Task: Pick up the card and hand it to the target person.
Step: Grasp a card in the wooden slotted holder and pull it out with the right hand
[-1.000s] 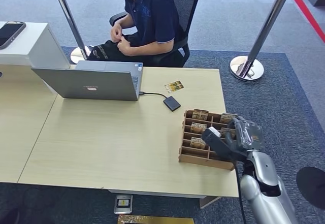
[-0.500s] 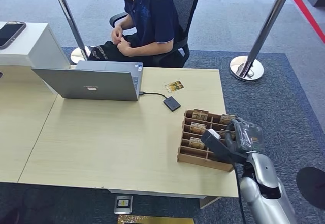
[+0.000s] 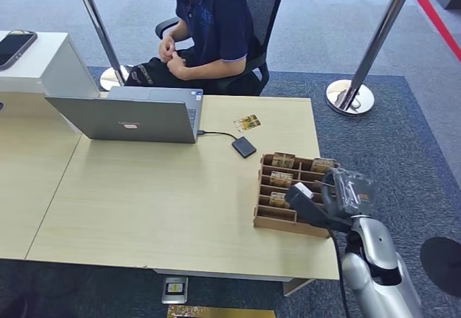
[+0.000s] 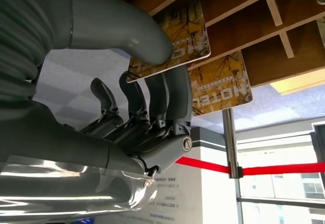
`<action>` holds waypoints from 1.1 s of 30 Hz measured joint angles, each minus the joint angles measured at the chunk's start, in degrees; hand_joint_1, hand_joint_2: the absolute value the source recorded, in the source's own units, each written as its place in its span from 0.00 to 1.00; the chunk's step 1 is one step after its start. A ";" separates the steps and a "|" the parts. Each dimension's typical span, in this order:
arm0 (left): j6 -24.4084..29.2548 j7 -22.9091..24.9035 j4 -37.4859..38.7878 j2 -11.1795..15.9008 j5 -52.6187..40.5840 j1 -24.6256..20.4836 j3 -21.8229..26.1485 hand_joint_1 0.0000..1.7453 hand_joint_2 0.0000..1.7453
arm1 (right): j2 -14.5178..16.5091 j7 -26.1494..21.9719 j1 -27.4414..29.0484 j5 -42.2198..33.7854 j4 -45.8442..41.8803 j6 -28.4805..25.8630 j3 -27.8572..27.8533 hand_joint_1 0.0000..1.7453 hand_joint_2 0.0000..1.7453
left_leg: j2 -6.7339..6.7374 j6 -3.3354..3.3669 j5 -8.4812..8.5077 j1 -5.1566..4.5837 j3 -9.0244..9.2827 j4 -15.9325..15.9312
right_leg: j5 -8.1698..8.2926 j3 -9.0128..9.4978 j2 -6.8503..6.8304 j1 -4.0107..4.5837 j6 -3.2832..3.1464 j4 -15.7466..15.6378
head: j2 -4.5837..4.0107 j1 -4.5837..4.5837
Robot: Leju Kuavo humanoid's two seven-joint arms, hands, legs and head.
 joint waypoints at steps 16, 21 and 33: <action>-0.13 -0.37 0.00 0.00 0.03 0.01 0.00 0.00 0.00 | -2.02 -1.42 -0.74 0.21 -3.20 0.40 0.20 0.80 1.00 | 0.00 0.00 0.00 0.00 -0.02 0.00 | 0.00 0.01 0.00 -0.01 0.00 0.00 | 0.00 0.00; 0.08 -0.88 0.00 0.00 0.60 0.01 0.00 0.00 0.00 | -4.04 -3.40 -4.02 -2.11 -4.46 1.58 0.89 0.79 1.00 | 0.00 0.01 0.01 -0.01 -0.01 0.01 | 0.02 0.01 0.00 -0.02 0.02 0.00 | 0.00 0.00; 0.50 -0.91 0.00 0.00 0.62 -0.07 0.12 0.00 0.00 | -7.14 -6.37 -13.62 -7.88 -6.90 3.05 5.40 0.78 1.00 | -0.01 0.01 0.01 -0.01 -0.02 0.02 | 0.02 0.02 0.00 -0.01 0.03 0.03 | 0.01 0.00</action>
